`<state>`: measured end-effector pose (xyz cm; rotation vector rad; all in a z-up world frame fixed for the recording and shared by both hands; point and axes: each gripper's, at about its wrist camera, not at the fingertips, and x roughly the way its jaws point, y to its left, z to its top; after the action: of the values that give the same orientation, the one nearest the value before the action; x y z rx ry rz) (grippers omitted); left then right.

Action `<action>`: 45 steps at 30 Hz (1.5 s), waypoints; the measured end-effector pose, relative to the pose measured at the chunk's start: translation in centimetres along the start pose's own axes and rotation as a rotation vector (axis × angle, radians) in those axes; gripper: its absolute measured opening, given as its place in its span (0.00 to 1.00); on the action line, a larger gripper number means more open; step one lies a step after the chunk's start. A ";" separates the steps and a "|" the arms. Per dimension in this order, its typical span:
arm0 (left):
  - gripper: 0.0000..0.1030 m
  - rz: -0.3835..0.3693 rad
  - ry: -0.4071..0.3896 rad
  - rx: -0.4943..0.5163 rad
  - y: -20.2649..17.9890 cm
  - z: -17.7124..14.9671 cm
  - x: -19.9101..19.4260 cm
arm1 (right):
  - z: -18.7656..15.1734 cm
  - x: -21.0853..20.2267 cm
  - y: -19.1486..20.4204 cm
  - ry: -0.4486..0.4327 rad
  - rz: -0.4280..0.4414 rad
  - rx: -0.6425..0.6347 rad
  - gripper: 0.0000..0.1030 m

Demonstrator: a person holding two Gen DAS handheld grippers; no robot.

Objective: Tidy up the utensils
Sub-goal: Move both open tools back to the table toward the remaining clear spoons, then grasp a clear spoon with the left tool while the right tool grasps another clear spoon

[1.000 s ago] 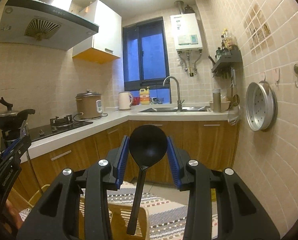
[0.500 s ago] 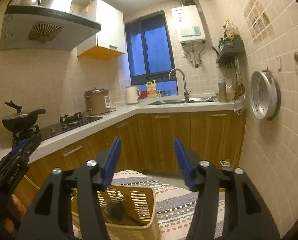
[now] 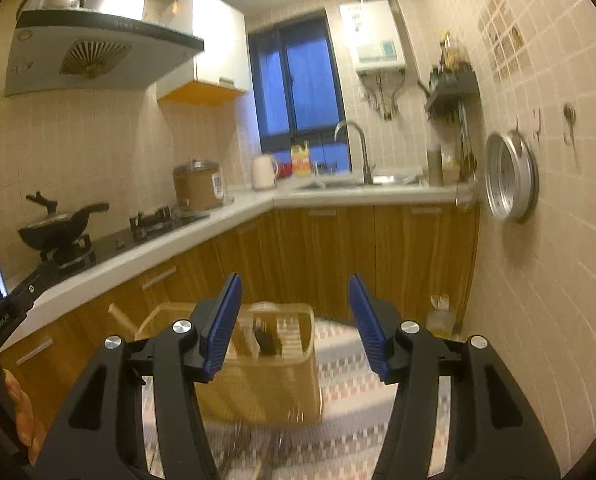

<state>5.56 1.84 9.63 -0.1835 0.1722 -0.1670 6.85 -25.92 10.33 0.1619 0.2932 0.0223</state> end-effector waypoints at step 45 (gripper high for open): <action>0.23 -0.142 0.865 0.251 -6.2 -17.1 12.9 | -11.3 17.2 1.8 0.836 -0.009 0.153 0.35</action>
<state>13.99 -9.33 -7.72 0.1399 0.9947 -0.4017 20.05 -21.63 -4.97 0.2999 1.1318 0.0585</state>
